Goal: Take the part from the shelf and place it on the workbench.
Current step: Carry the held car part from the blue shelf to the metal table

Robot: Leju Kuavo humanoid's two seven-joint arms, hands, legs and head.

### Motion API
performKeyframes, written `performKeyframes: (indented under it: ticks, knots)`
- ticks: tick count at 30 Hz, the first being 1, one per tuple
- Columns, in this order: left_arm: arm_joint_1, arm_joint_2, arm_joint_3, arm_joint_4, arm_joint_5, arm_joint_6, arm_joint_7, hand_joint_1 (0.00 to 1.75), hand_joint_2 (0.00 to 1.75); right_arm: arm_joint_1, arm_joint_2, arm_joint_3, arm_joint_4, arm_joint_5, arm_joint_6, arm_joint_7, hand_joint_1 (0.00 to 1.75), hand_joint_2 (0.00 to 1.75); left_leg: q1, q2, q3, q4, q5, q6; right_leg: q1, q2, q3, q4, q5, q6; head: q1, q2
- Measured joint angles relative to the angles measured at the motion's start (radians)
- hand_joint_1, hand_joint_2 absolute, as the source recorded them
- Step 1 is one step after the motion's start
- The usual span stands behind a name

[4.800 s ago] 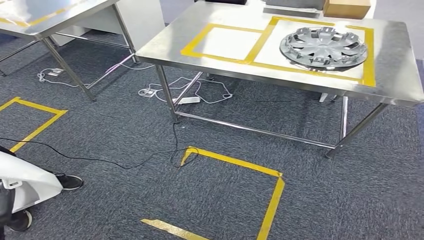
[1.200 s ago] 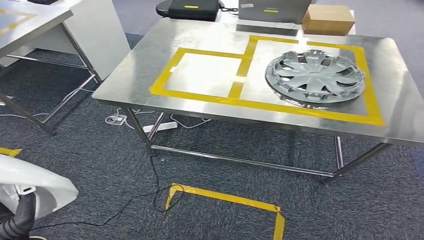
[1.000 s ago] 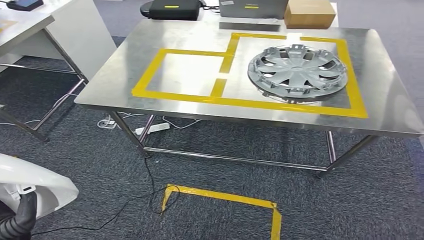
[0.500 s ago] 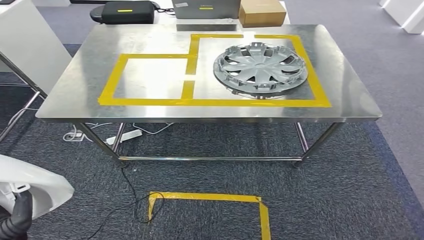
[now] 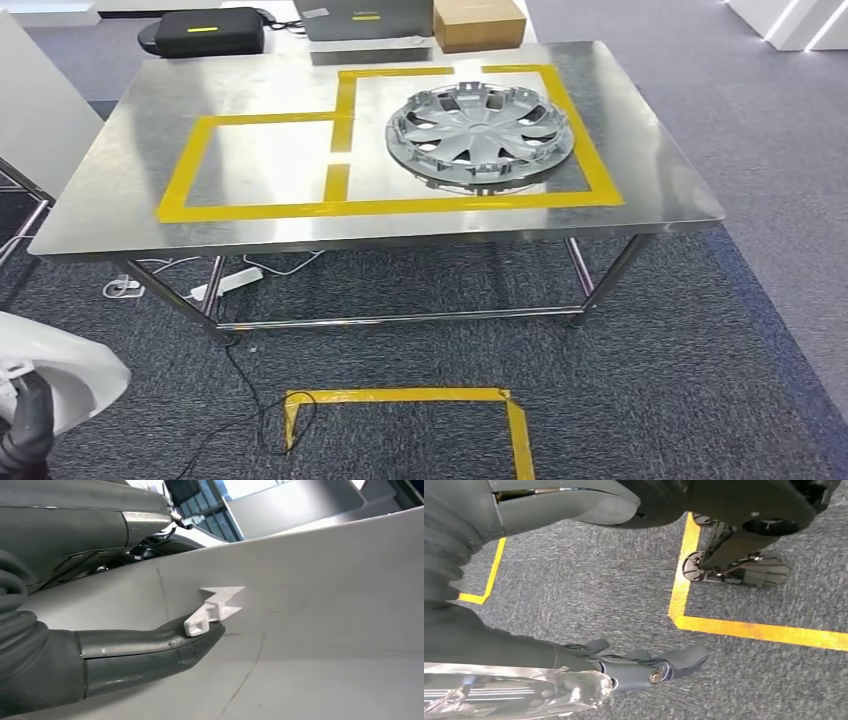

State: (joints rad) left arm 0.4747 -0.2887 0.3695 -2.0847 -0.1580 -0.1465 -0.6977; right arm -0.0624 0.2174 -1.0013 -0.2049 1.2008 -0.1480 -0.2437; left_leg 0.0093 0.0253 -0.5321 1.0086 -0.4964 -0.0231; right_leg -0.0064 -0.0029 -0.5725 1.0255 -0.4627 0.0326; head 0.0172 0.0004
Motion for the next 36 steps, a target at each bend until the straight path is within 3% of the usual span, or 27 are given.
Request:
performKeyframes:
  ticks: [2,4,5,6,7,9,11,14,16,19,20,21,22,25,27,31,33,35,36]
  knots:
    - [-0.004,-0.001,0.02,-0.002,0.013,0.002,0.0,1.75,1.75,-0.001,0.0,-0.004,0.0,-0.001,0.0,0.0,0.0,1.75,0.001,-0.009,-0.036,0.078,-0.049,-0.008,-0.004,0.003,0.002,-0.003,0.001,-0.012,-0.003,0.0]
    - [-0.004,-0.001,0.036,-0.003,0.017,0.0,0.0,1.75,1.75,-0.001,0.0,-0.006,0.0,-0.002,0.0,0.0,0.0,1.75,0.001,-0.015,-0.104,0.214,-0.108,-0.011,-0.004,0.006,0.001,-0.003,0.0,-0.017,-0.005,0.0]
    - [-0.004,-0.001,0.041,-0.003,0.017,-0.001,0.0,1.75,1.75,-0.001,0.0,-0.007,0.0,-0.002,0.001,0.0,0.0,1.75,0.001,-0.016,-0.131,0.261,-0.118,-0.011,-0.003,0.009,0.002,-0.002,-0.001,-0.018,-0.005,0.0]
    - [-0.004,-0.002,0.046,-0.003,0.018,-0.001,0.0,1.75,1.75,0.0,0.0,-0.007,0.0,-0.002,0.001,0.0,0.0,1.75,0.001,-0.017,-0.141,0.273,-0.108,-0.011,-0.003,0.012,0.003,-0.002,-0.001,-0.019,-0.005,0.0]
    - [-0.004,-0.002,0.05,-0.003,0.019,-0.002,0.0,1.75,1.75,0.0,0.0,-0.007,0.0,-0.002,0.001,0.0,0.0,1.75,0.001,-0.017,-0.133,0.246,-0.078,-0.01,-0.004,0.015,0.005,-0.002,-0.002,-0.018,-0.005,0.0]
    - [-0.005,-0.003,0.062,-0.004,0.021,-0.009,0.0,1.75,1.75,-0.001,0.0,-0.007,0.0,-0.002,0.0,0.002,0.0,1.75,0.002,-0.02,-0.079,0.121,-0.002,-0.008,-0.004,0.022,0.009,-0.002,-0.004,-0.013,-0.006,0.0]
    - [-0.009,-0.007,0.078,-0.005,0.027,-0.023,0.0,1.75,1.75,-0.001,0.0,-0.008,0.0,0.0,-0.005,0.009,0.0,1.75,0.003,-0.026,-0.037,0.024,0.03,-0.003,0.0,0.028,0.007,0.002,-0.007,-0.003,-0.007,0.0]
    - [-0.019,-0.016,0.108,-0.008,0.038,-0.048,0.0,1.75,1.75,-0.001,0.0,-0.011,0.0,0.006,-0.016,0.026,0.0,1.75,0.001,-0.029,-0.032,0.001,0.029,0.012,-0.001,0.031,0.002,-0.003,-0.006,0.014,-0.008,0.0]
    - [-0.025,-0.023,0.127,-0.01,0.043,-0.059,0.0,1.75,1.75,0.0,0.0,-0.012,0.0,0.01,-0.018,0.032,0.0,1.75,0.004,-0.027,-0.03,-0.002,0.031,0.025,-0.002,0.025,-0.012,0.025,-0.026,0.024,-0.004,0.0]
    - [-0.035,-0.034,0.154,-0.012,0.05,-0.073,0.0,1.75,1.75,-0.002,0.0,-0.013,0.0,0.017,-0.018,0.038,0.0,1.75,0.003,-0.024,-0.029,-0.003,0.03,0.036,-0.003,0.014,-0.098,0.206,-0.114,0.033,0.002,0.0]
    - [-0.038,-0.038,0.162,-0.012,0.051,-0.075,0.0,1.75,1.75,-0.002,0.001,-0.013,0.0,0.018,-0.018,0.04,0.0,1.75,0.002,-0.023,-0.028,-0.003,0.03,0.037,-0.003,0.012,-0.127,0.262,-0.132,0.034,0.002,0.0]
    - [-0.039,-0.04,0.169,-0.012,0.052,-0.076,0.0,1.75,1.75,-0.001,0.001,-0.013,0.0,0.019,-0.018,0.041,0.0,1.75,0.001,-0.023,-0.027,-0.002,0.029,0.038,-0.003,0.012,-0.14,0.285,-0.131,0.034,0.002,0.0]
    - [-0.04,-0.043,0.174,-0.012,0.052,-0.076,0.0,1.75,1.75,0.0,0.001,-0.013,0.0,0.019,-0.019,0.041,0.0,1.75,0.0,-0.023,-0.025,-0.002,0.028,0.038,-0.003,0.012,-0.133,0.267,-0.11,0.032,0.002,0.0]
    - [-0.042,-0.048,0.186,-0.012,0.052,-0.077,0.0,1.75,1.75,-0.002,0.001,-0.013,0.0,0.02,-0.019,0.042,0.0,1.75,-0.003,-0.023,-0.015,-0.001,0.021,0.031,-0.001,0.009,-0.039,0.075,-0.018,0.022,0.002,0.0]
    - [-0.045,-0.05,0.192,-0.012,0.053,-0.078,0.0,1.75,1.75,-0.004,0.001,-0.013,0.0,0.02,-0.019,0.042,0.0,1.75,-0.006,-0.023,-0.013,-0.001,0.018,0.021,0.002,0.007,-0.002,0.007,-0.004,0.016,0.001,0.0]
    - [-0.052,-0.052,0.205,-0.013,0.054,-0.085,0.0,1.75,1.75,-0.002,0.003,-0.013,0.0,0.021,-0.019,0.042,0.0,1.75,-0.003,-0.023,-0.018,0.008,0.007,-0.001,0.001,0.009,0.004,-0.004,-0.001,-0.007,-0.001,0.0]
    - [-0.054,-0.052,0.214,-0.014,0.055,-0.088,0.0,1.75,1.75,-0.004,0.003,-0.013,0.0,0.021,-0.02,0.042,0.0,1.75,-0.002,-0.024,-0.061,0.1,-0.045,-0.01,-0.003,0.009,0.007,-0.009,0.001,-0.017,-0.006,0.0]
    - [-0.055,-0.053,0.219,-0.014,0.056,-0.089,0.0,1.75,1.75,-0.004,0.003,-0.013,0.0,0.021,-0.021,0.042,0.0,1.75,0.0,-0.024,-0.133,0.233,-0.099,-0.016,-0.002,0.01,0.008,-0.009,-0.003,-0.022,-0.008,0.0]
    - [-0.056,-0.053,0.221,-0.014,0.057,-0.089,0.0,1.75,1.75,-0.003,0.003,-0.013,0.0,0.021,-0.02,0.042,0.0,1.75,0.0,-0.024,-0.156,0.27,-0.103,-0.017,-0.002,0.01,0.01,-0.009,-0.006,-0.022,-0.008,0.0]
